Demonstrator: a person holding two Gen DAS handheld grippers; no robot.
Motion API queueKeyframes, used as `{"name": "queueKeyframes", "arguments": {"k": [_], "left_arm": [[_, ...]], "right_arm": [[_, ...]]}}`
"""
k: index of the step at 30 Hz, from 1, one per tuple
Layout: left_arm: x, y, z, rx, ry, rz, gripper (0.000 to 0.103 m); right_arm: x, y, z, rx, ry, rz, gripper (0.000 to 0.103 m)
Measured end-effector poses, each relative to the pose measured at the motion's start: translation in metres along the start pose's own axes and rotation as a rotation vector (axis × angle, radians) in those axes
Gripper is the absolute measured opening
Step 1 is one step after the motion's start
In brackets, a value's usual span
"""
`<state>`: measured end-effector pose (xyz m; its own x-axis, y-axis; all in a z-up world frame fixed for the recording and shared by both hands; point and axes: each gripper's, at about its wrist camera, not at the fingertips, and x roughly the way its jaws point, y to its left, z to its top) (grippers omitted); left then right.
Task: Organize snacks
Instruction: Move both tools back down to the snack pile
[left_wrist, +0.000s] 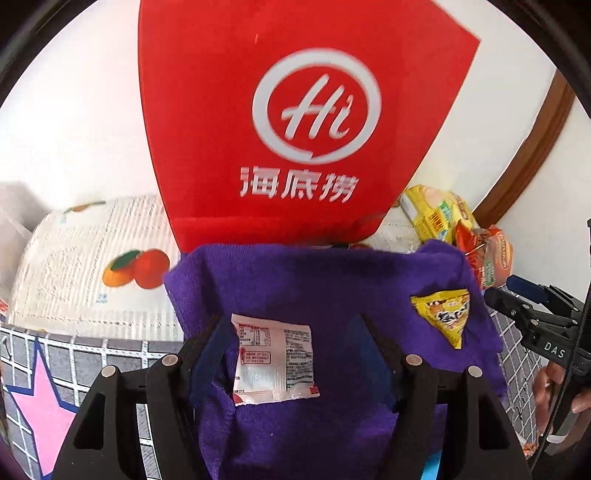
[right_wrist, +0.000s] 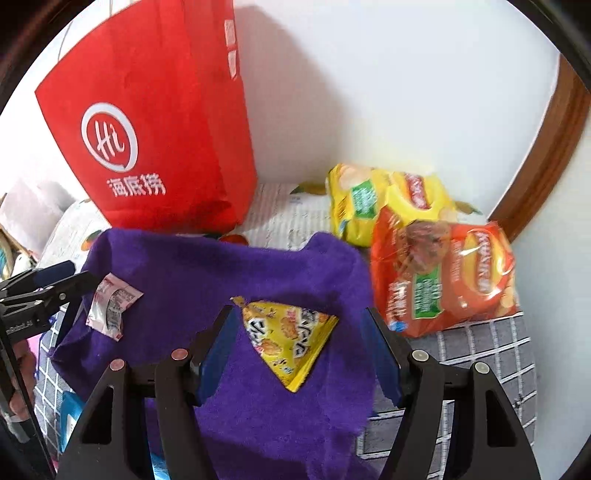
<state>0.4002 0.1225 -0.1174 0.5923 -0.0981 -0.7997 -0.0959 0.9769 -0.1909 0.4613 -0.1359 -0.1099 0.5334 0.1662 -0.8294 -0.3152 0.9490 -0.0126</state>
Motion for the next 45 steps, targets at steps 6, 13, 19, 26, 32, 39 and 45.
{"name": "queueKeyframes", "arguments": {"k": [6,13,19,26,32,39,45], "left_arm": [[-0.035,-0.003,0.006,0.016,-0.075,0.026,0.067],[-0.071,-0.019,0.008,0.05,-0.116,-0.021,0.067],[-0.097,-0.02,-0.006,0.01,-0.103,-0.107,0.066],[-0.127,-0.013,-0.036,0.011,-0.117,-0.047,0.067],[-0.14,0.006,-0.073,0.0,-0.104,0.007,0.067],[-0.139,0.035,-0.113,-0.067,-0.041,0.037,0.067],[-0.138,0.059,-0.145,-0.117,-0.003,0.037,0.067]], "right_arm": [[-0.031,-0.006,0.001,0.069,-0.073,0.026,0.068],[-0.076,-0.016,-0.028,0.125,-0.07,0.083,0.068],[-0.106,-0.025,-0.082,0.114,-0.052,0.056,0.068],[-0.12,-0.034,-0.138,0.143,-0.034,0.014,0.068],[-0.11,-0.034,-0.181,0.165,0.016,0.024,0.059],[-0.085,-0.026,-0.2,0.14,0.058,0.062,0.05],[-0.066,-0.011,-0.201,0.108,0.057,0.096,0.049]]}}
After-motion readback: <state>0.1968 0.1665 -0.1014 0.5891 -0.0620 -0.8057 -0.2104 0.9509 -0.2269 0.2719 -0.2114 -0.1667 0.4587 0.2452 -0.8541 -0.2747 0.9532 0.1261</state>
